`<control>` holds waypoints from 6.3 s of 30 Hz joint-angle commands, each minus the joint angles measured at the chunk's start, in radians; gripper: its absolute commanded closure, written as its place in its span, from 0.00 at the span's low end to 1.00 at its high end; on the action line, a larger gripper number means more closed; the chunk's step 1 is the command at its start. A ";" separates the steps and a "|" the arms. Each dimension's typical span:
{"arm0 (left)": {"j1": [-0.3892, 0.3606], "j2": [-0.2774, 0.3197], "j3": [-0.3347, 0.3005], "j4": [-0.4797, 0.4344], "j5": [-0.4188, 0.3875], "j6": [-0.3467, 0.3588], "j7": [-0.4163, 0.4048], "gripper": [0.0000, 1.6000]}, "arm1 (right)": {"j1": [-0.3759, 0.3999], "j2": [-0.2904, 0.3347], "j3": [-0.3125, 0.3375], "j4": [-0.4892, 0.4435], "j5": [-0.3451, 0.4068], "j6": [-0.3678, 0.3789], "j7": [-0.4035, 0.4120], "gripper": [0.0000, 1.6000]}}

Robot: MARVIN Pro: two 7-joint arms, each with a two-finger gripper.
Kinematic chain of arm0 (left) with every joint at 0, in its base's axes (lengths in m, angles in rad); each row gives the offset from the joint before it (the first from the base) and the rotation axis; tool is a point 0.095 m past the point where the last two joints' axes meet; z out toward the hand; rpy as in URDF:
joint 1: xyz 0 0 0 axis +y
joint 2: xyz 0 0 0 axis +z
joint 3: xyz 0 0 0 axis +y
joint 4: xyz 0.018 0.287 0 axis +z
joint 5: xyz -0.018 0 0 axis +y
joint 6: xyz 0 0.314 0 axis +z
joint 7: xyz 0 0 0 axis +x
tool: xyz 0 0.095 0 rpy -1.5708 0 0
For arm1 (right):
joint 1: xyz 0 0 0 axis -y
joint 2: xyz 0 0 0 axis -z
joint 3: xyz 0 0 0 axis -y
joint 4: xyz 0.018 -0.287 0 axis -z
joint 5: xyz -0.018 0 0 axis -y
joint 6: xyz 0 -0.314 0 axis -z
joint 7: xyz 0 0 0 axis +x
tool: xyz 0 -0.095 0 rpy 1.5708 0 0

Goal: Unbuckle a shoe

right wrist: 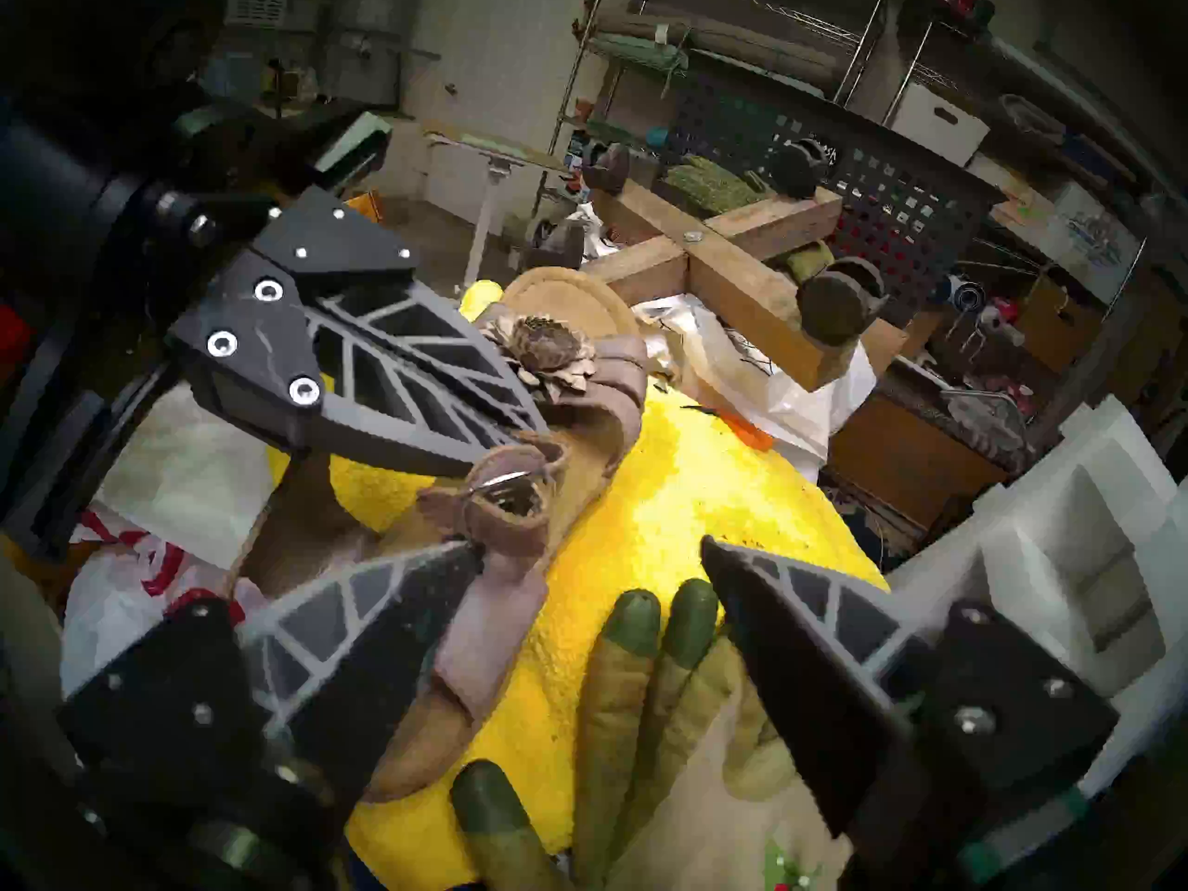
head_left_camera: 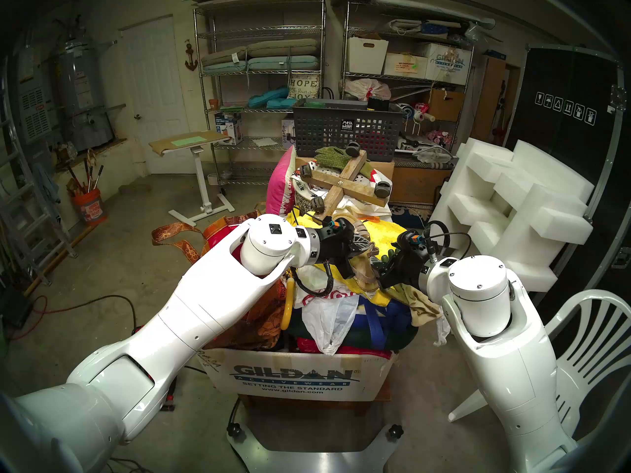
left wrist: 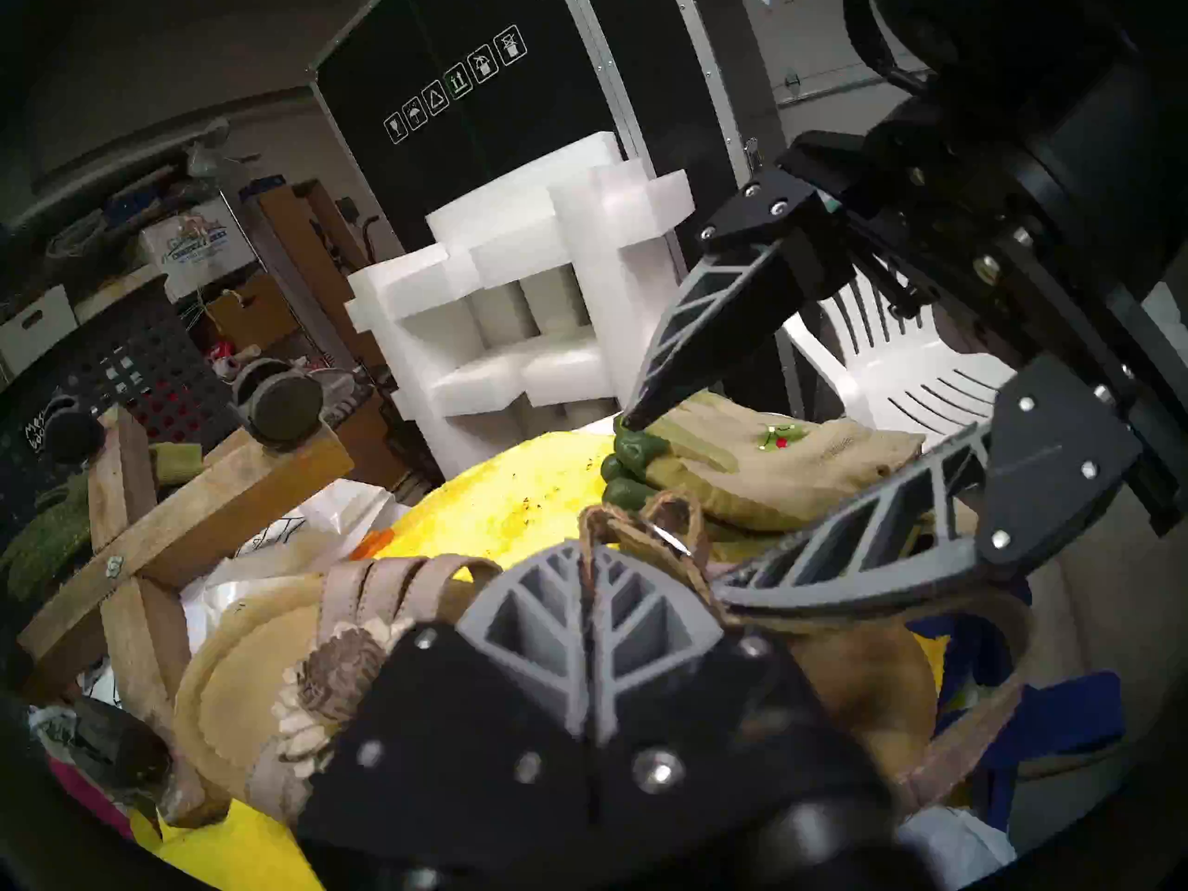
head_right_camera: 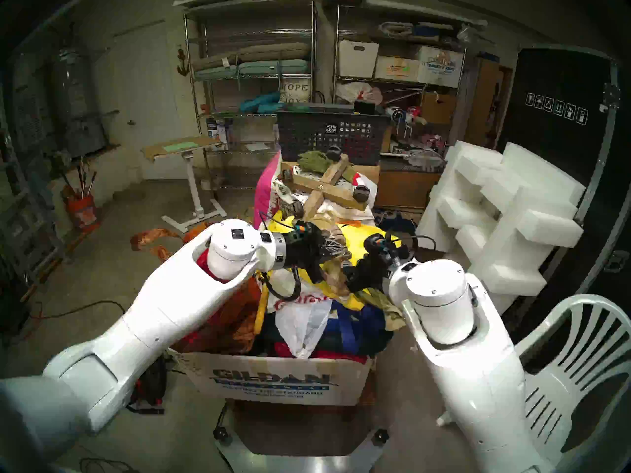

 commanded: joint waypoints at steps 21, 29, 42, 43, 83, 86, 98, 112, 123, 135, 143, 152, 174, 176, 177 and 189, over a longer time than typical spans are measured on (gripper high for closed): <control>-0.009 -0.002 -0.015 -0.014 0.004 -0.007 0.008 1.00 | -0.014 0.062 0.044 -0.028 0.014 -0.017 0.041 0.45; -0.018 0.006 -0.014 -0.016 0.001 -0.012 -0.003 1.00 | -0.007 0.078 0.068 -0.015 0.014 -0.031 0.059 0.43; 0.008 0.015 -0.007 -0.044 -0.005 -0.002 -0.005 1.00 | 0.067 0.045 0.007 0.037 -0.034 -0.064 0.017 0.35; 0.008 0.015 -0.007 -0.044 -0.005 -0.002 -0.005 1.00 | 0.067 0.045 0.007 0.037 -0.034 -0.064 0.017 0.35; 0.012 0.069 0.019 -0.075 0.102 -0.111 0.058 1.00 | 0.025 0.076 0.099 -0.002 0.060 -0.056 0.156 0.50; 0.015 0.066 0.020 -0.074 0.101 -0.110 0.058 1.00 | 0.021 0.075 0.101 -0.009 0.070 -0.066 0.170 0.45; 0.005 0.054 0.024 -0.060 0.088 -0.101 0.057 1.00 | -0.006 0.081 0.130 -0.050 0.091 -0.075 0.200 0.46; -0.013 0.069 0.042 -0.059 0.082 -0.119 0.002 1.00 | 0.047 0.107 0.057 0.035 -0.017 -0.185 0.146 0.44; -0.034 0.073 0.041 -0.055 0.085 -0.121 -0.045 1.00 | 0.046 0.111 0.053 0.051 -0.037 -0.239 0.141 0.36; -0.034 0.075 0.028 -0.074 0.108 -0.097 -0.026 0.19 | 0.044 0.105 0.051 0.043 -0.039 -0.220 0.141 0.33; -0.013 0.087 0.006 -0.139 0.101 -0.075 -0.015 0.45 | 0.037 0.099 0.063 0.044 -0.042 -0.198 0.125 0.36; 0.016 0.092 0.006 -0.192 0.081 -0.056 -0.018 0.54 | 0.036 0.108 0.084 0.053 -0.051 -0.183 0.116 0.36; -0.081 0.025 0.032 -0.063 0.115 -0.080 -0.042 0.50 | 0.021 0.109 0.113 0.038 -0.035 -0.180 0.126 0.35; -0.089 0.019 0.035 -0.049 0.112 -0.082 -0.057 0.50 | 0.020 0.109 0.113 0.038 -0.033 -0.181 0.127 0.35; -0.091 0.016 0.035 -0.044 0.113 -0.084 -0.058 0.50 | 0.020 0.109 0.114 0.038 -0.032 -0.181 0.127 0.35; -0.115 -0.007 0.038 0.013 0.118 -0.101 -0.079 0.50 | 0.021 0.110 0.112 0.037 -0.028 -0.180 0.128 0.35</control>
